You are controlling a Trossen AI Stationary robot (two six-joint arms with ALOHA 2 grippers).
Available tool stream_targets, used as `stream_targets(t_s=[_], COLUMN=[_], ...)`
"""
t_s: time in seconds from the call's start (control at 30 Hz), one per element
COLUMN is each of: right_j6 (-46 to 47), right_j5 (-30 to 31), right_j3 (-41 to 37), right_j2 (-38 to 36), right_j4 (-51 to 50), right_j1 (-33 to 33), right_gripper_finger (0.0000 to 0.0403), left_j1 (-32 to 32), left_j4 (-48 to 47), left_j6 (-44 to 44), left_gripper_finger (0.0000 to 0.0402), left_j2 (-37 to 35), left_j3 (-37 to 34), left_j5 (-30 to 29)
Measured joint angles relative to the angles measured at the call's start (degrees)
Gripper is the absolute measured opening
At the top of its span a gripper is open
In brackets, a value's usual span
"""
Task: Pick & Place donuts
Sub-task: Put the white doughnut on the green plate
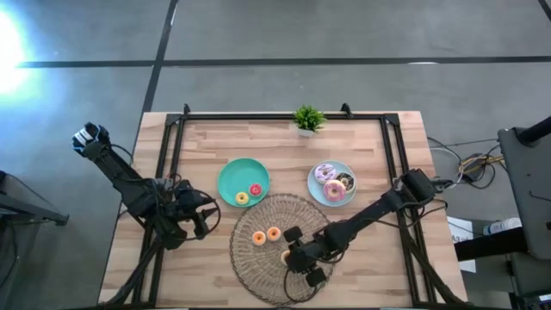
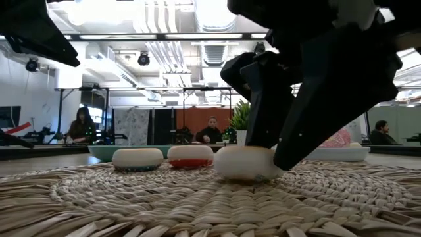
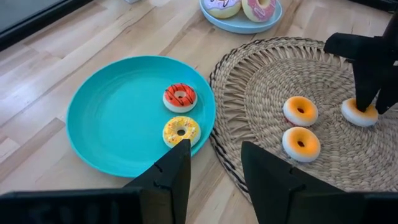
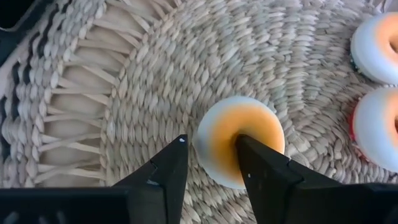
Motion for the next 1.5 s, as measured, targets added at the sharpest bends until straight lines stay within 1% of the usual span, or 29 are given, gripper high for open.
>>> stream_targets(t_s=[0.27,0.57,0.63,0.7,0.83,0.93,1.07,1.17,1.2,1.27,1.33,1.4,1.43,1.5], right_j6=[1.35,13.18,17.49,21.19,25.33,27.16,32.21,40.12,43.62,50.42,55.25,58.68,59.67,61.34], right_j5=[-0.03,-0.10,-0.14,-0.07,0.15,1.05,6.00,9.48,10.13,10.87,12.49,15.69,17.21,20.10], right_j3=[-0.02,-0.04,-0.15,-0.17,-1.00,-3.23,-8.10,-14.16,-16.42,-20.98,-24.74,-27.39,-27.87,-28.35], right_j2=[0.00,-0.24,-1.20,-2.93,-7.99,-12.51,-20.15,-26.29,-27.99,-30.54,-31.35,-30.81,-30.01,-28.59], right_j4=[0.00,-0.17,-0.60,-0.56,0.00,-0.24,0.86,8.15,13.23,26.51,42.88,56.48,62.50,68.74], right_j1=[-0.35,-0.95,-1.36,-2.04,-4.06,-6.14,-9.49,-12.93,-14.25,-16.64,-18.30,-18.72,-18.72,-18.60], right_gripper_finger=[0.0091,0.0017,0.0012,0.0010,0.0009,0.0009,0.0009,0.0009,0.0009,0.0009,0.0009,0.0009,0.0009,0.0009], left_j1=[0.00,0.00,0.00,0.00,0.00,0.00,0.00,0.05,0.12,0.42,1.29,2.40,3.12,4.71], left_j4=[0.03,0.03,0.03,0.03,0.19,1.29,4.48,8.89,10.84,15.14,20.05,25.21,27.64,32.10], left_j6=[-0.18,-0.24,-0.24,-0.24,0.32,2.13,7.24,13.73,16.53,22.71,29.50,35.95,39.25,45.43], left_gripper_finger=[0.0116,0.0116,0.0116,0.0116,0.0116,0.0116,0.0116,0.0116,0.0116,0.0116,0.0116,0.0116,0.0116,0.0116], left_j2=[0.00,0.00,0.00,0.00,0.00,0.00,0.00,0.00,0.00,0.02,0.04,0.24,0.46,1.16], left_j3=[-0.02,-0.02,-0.02,-0.02,-0.02,-0.02,-0.02,-0.02,-0.02,-0.06,-0.21,-0.73,-0.82,-0.87], left_j5=[0.00,0.00,0.00,0.00,-0.78,-3.61,-8.52,-12.70,-14.07,-16.38,-17.92,-19.12,-19.47,-21.00])
